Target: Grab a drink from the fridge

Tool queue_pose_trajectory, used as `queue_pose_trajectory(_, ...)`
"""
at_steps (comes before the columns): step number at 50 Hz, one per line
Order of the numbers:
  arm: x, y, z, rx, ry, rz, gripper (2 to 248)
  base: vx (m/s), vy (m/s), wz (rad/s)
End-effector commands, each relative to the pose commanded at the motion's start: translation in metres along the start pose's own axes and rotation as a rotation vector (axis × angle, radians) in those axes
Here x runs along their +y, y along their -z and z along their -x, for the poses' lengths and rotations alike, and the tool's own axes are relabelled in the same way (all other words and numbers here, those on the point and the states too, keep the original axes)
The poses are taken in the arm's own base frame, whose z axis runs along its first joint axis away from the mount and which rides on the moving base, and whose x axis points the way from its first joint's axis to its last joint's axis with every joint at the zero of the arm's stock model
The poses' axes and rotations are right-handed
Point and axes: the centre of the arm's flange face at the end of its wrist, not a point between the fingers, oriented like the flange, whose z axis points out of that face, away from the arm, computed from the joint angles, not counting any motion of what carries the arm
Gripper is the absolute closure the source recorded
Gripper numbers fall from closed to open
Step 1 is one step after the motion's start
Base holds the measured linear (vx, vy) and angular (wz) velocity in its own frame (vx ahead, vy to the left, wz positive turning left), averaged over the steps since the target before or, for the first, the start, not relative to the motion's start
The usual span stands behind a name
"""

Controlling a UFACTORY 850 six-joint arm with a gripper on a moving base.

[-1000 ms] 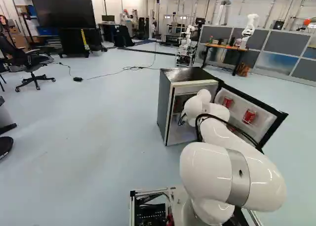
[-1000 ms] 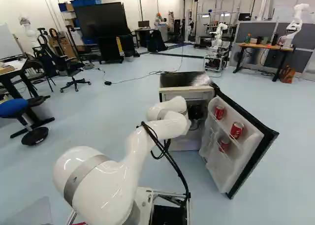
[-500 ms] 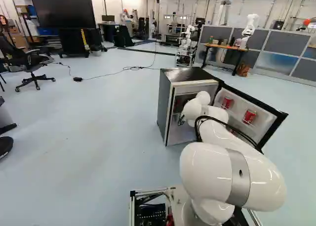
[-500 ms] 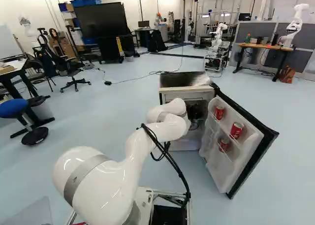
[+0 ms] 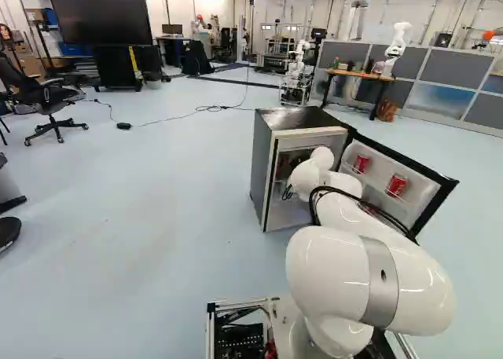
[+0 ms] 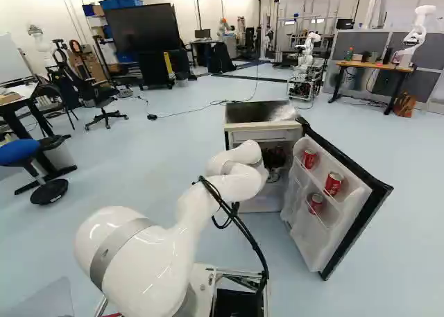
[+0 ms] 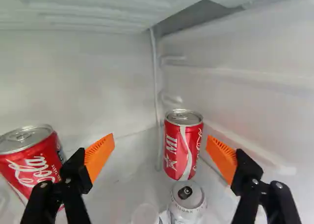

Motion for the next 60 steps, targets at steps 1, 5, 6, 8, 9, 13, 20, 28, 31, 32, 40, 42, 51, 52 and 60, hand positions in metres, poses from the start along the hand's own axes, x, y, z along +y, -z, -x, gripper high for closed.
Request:
queue_pose_trajectory(1,0.0,0.0,0.0,0.0,0.0,0.0,3,0.0,0.0,0.0)
queue_pose_trajectory(5,-0.001,0.0,0.0,0.002,0.0,-0.002,3,0.0,0.0,0.0)
queue_pose_trajectory(6,-0.002,0.0,0.0,0.002,0.0,-0.002,3,0.0,0.0,0.0)
queue_pose_trajectory(8,-0.002,0.0,0.0,0.002,0.0,-0.002,3,0.0,0.0,0.0)
queue_pose_trajectory(9,-0.002,0.0,0.0,0.002,0.0,-0.003,3,0.0,0.0,0.0)
queue_pose_trajectory(13,-0.002,0.0,0.0,0.002,0.0,-0.003,5,0.0,0.0,0.0)
queue_pose_trajectory(20,-0.002,0.0,0.0,0.002,0.0,-0.003,41,0.0,0.0,0.0)
queue_pose_trajectory(28,-0.002,0.0,0.0,0.002,0.0,-0.003,79,0.0,0.0,0.0)
queue_pose_trajectory(31,-0.002,0.0,0.0,0.002,0.0,-0.003,117,0.0,0.0,0.0)
queue_pose_trajectory(32,-0.002,0.0,0.0,0.002,0.0,-0.003,117,0.0,0.0,0.0)
queue_pose_trajectory(40,-0.002,0.0,0.0,0.002,0.0,-0.003,162,0.0,0.0,0.0)
queue_pose_trajectory(42,-0.002,0.0,0.0,0.002,0.0,-0.003,162,0.0,0.0,0.0)
queue_pose_trajectory(51,-0.002,-0.001,-0.002,0.002,0.0,-0.003,162,0.0,0.0,0.0)
queue_pose_trajectory(52,-0.002,-0.001,-0.003,0.002,0.0,-0.003,162,0.0,0.0,0.0)
queue_pose_trajectory(60,-0.002,-0.004,-0.012,0.003,0.0,-0.003,162,0.0,0.0,0.0)
